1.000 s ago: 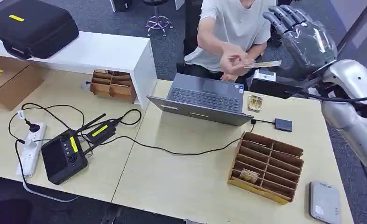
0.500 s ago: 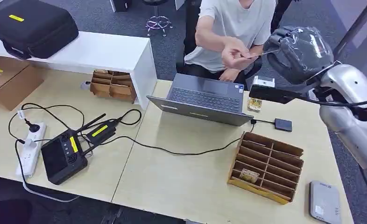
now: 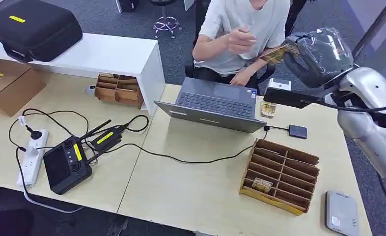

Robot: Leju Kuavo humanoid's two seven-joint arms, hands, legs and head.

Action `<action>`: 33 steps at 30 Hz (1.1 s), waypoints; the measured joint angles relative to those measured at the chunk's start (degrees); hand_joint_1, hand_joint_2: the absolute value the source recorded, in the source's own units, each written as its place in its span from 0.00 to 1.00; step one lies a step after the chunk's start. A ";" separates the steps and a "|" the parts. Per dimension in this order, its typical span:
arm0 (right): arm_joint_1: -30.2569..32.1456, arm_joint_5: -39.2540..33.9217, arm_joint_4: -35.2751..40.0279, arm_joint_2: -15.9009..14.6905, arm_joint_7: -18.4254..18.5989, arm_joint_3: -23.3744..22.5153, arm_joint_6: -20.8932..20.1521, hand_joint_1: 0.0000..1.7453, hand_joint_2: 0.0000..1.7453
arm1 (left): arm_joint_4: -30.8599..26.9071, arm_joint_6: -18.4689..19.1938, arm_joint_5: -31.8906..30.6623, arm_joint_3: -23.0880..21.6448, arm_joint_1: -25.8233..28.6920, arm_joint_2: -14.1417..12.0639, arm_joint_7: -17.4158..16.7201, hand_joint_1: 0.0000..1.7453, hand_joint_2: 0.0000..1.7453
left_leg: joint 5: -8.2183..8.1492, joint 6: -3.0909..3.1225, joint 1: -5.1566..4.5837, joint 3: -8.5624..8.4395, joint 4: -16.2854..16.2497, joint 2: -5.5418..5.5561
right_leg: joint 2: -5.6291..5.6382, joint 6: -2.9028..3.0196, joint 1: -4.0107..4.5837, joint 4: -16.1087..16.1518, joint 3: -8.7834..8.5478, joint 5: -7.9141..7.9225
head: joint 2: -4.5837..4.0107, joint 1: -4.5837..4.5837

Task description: Pass the card to the sensor for recognition and then transmit it.

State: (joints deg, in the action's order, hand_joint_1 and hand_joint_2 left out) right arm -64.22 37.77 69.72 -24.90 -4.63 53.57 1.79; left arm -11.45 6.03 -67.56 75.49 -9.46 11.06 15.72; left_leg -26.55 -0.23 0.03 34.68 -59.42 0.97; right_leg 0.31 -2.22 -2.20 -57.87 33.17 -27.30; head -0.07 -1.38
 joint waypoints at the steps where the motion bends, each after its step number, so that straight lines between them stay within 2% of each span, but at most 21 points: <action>1: 0.01 0.00 0.00 0.00 0.00 0.00 0.00 1.00 1.00 | 0.00 0.02 0.00 0.00 0.00 0.00 0.00 0.00 1.00 | 0.00 0.00 0.00 0.00 0.00 0.00 | 0.00 0.00 0.00 0.00 0.00 0.00 | 0.00 0.00; 8: 0.45 0.00 0.00 0.00 -0.37 -0.18 0.13 1.00 1.00 | 0.00 1.90 0.88 -0.09 0.06 -0.04 1.07 0.00 1.00 | 0.00 0.00 0.00 -0.01 0.00 0.00 | 0.00 0.00 0.00 0.01 0.01 0.00 | 0.00 0.00; 12: 2.62 -0.65 0.28 -1.00 -1.99 -1.00 2.88 1.00 1.00 | 0.00 0.90 1.82 -0.09 0.10 -0.02 0.17 0.00 1.00 | 0.00 0.00 0.01 -0.02 -0.03 0.02 | -0.03 0.00 0.00 0.06 0.02 0.00 | 0.00 0.00; 14: 5.01 -1.31 1.25 -2.98 -3.22 -2.21 5.27 1.00 1.00 | 0.00 0.22 2.27 -0.09 0.28 -0.02 -0.09 0.00 1.00 | -0.01 0.01 0.02 0.01 -0.03 0.18 | -0.17 -0.01 0.01 0.09 -0.03 -0.01 | 0.00 0.00; 17: 10.77 -2.43 4.08 -8.23 -5.53 -5.35 10.61 1.00 1.00 | 0.00 -0.61 3.30 0.02 0.99 -0.07 -0.17 0.00 1.00 | -0.02 0.04 0.03 0.05 -0.03 0.42 | -0.40 -0.04 0.02 0.22 -0.15 -0.03 | 0.00 0.02; 20: 15.54 -2.75 6.32 -11.92 -6.45 -7.94 12.63 1.00 1.00 | 0.00 -0.83 3.52 0.13 1.68 -0.18 -0.20 0.00 1.00 | -0.12 0.11 0.02 0.07 -0.04 0.34 | -0.28 -0.04 0.00 0.25 -0.08 -0.03 | 0.00 -0.02; 22: 20.29 -2.69 8.75 -14.72 -7.04 -10.52 14.30 1.00 1.00 | 0.00 -1.80 4.31 0.26 1.64 -0.22 -0.72 0.00 1.00 | -0.14 0.11 0.05 0.00 -0.05 0.40 | -0.34 -0.05 0.04 0.38 -0.13 -0.04 | 0.00 0.00; 23: 23.78 -2.73 10.55 -16.38 -7.58 -12.51 16.42 1.00 1.00 | 0.00 -2.42 4.85 0.59 1.70 -0.22 -0.85 0.00 1.00 | -0.17 0.14 0.09 -0.01 -0.05 0.52 | -0.49 -0.13 0.10 0.40 -0.25 -0.12 | 0.00 -0.02; 26: 37.61 -1.72 15.63 -20.37 -10.06 -20.51 22.48 1.00 1.00 | 0.00 -4.35 5.86 1.53 2.41 -0.24 -1.93 0.00 1.00 | -0.29 0.18 0.20 -0.04 -0.03 0.96 | -0.96 -0.11 0.23 0.52 -0.58 -0.30 | 0.00 0.04; 29: 53.11 1.94 20.73 -21.20 -13.18 -31.80 25.05 1.00 1.00 | 0.00 -5.22 6.16 2.36 3.30 -0.24 -2.60 0.00 1.00 | -0.46 0.12 0.19 -0.04 -0.01 0.97 | -0.98 -0.10 0.22 0.52 -0.57 -0.43 | 0.00 -0.02; 33: 66.26 4.33 25.20 -21.16 -14.05 -42.26 25.42 1.00 1.00 | 0.00 -5.49 6.47 3.08 3.70 -0.24 -2.67 0.00 1.00 | -0.59 0.05 0.19 -0.09 0.00 0.87 | -0.90 -0.04 0.22 0.52 -0.57 -0.54 | 0.00 0.00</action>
State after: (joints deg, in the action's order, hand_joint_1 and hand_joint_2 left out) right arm 2.04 42.10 94.92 -46.05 -18.69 11.31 27.21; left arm -11.45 0.55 -61.09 78.58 -5.76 10.82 13.05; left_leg -27.14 -0.18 0.22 34.59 -59.42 1.85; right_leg -0.59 -2.26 -1.98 -57.36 32.60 -27.84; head -0.07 -1.38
